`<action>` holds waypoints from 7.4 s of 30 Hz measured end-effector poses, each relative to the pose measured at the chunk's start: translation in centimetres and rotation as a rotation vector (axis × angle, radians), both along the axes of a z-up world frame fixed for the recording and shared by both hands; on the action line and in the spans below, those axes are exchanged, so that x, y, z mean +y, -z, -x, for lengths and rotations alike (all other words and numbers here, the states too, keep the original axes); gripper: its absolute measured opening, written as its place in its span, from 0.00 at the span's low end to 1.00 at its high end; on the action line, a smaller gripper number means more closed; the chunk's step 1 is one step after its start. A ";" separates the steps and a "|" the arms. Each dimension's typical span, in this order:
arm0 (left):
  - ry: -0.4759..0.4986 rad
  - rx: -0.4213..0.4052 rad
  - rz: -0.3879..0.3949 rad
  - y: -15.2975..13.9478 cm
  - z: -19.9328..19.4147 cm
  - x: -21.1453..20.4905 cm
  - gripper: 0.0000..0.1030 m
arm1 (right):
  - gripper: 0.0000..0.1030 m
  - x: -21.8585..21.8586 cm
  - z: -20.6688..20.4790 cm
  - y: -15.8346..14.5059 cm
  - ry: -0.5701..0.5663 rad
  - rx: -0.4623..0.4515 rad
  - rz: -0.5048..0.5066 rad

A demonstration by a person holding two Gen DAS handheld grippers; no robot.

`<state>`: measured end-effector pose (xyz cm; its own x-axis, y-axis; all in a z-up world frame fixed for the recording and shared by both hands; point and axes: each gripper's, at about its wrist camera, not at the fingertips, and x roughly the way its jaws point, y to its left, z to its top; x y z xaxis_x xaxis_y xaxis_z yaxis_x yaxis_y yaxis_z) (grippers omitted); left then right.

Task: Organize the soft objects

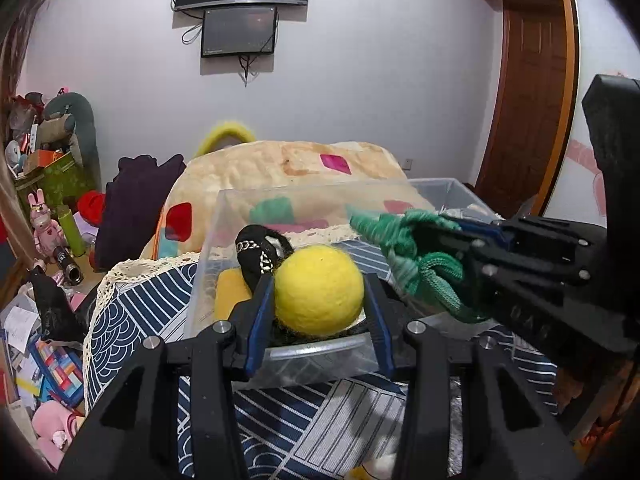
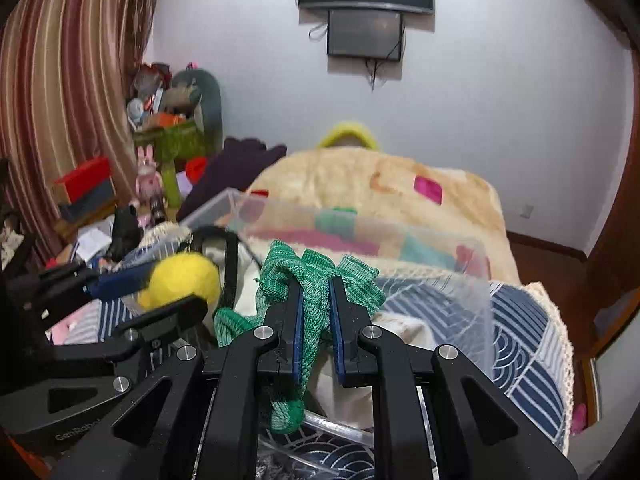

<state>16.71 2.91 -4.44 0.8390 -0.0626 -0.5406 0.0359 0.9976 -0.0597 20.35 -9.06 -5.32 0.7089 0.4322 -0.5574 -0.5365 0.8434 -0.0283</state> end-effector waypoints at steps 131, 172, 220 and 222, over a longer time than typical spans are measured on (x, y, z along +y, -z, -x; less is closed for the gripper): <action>-0.082 0.031 -0.004 0.4 0.1 2.8 0.40 | 0.08 -3.7 9.2 7.0 -0.101 0.110 0.045; -0.082 -0.134 0.023 -1.5 8.4 2.5 0.88 | 0.29 0.5 1.6 0.4 0.008 -0.032 0.001; -0.032 -0.394 -0.007 -7.1 16.3 -0.8 1.00 | 1.00 -7.4 15.1 -6.0 0.028 -0.359 -0.212; -0.032 -0.392 -0.005 -7.1 16.3 -0.7 1.00 | 1.00 -7.4 15.2 -6.0 0.030 -0.362 -0.207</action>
